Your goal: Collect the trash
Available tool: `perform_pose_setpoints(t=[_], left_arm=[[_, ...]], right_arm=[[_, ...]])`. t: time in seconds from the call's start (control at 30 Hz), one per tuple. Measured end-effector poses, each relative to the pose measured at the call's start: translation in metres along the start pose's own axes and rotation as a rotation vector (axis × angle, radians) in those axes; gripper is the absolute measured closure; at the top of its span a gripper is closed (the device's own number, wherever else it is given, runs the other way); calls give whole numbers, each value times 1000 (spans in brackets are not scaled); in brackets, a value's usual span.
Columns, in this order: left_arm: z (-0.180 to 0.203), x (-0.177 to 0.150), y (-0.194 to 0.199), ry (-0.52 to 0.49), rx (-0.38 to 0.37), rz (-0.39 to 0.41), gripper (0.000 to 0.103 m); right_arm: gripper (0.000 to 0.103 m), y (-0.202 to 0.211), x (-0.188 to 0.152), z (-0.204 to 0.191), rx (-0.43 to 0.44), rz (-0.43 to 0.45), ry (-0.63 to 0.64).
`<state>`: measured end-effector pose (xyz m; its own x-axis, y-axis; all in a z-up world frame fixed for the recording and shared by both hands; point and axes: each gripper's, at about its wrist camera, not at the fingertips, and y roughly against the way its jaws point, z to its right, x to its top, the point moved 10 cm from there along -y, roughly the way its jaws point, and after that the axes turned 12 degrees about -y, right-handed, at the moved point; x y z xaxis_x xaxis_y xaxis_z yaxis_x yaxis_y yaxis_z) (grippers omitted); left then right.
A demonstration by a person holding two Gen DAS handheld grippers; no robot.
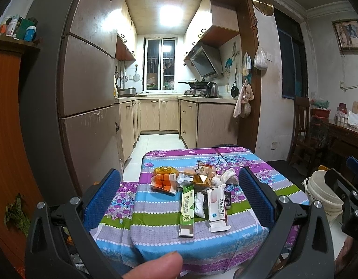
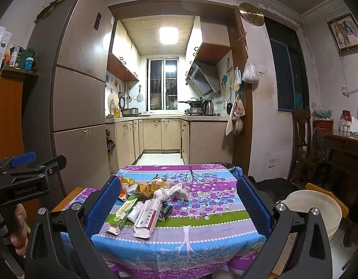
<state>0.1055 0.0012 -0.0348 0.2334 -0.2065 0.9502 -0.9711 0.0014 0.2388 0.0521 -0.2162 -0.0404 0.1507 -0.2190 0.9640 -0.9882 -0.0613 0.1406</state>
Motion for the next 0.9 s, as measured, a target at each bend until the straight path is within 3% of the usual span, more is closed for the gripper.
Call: perform_pose_setpoints(t=[0.67,0.83,0.9], left_arm=[[-2,-3,-6,-5,6,-24,5],[-32,-17,-32,3,54,-88,5],[-56,-35,-53,49,65,-151,5]], right_arm=[[4,-4,-3,2,-6,-24,-7],[4,-17,-15,4,4,-87,-4],[4,-29,-27,6,25,-139,-11]])
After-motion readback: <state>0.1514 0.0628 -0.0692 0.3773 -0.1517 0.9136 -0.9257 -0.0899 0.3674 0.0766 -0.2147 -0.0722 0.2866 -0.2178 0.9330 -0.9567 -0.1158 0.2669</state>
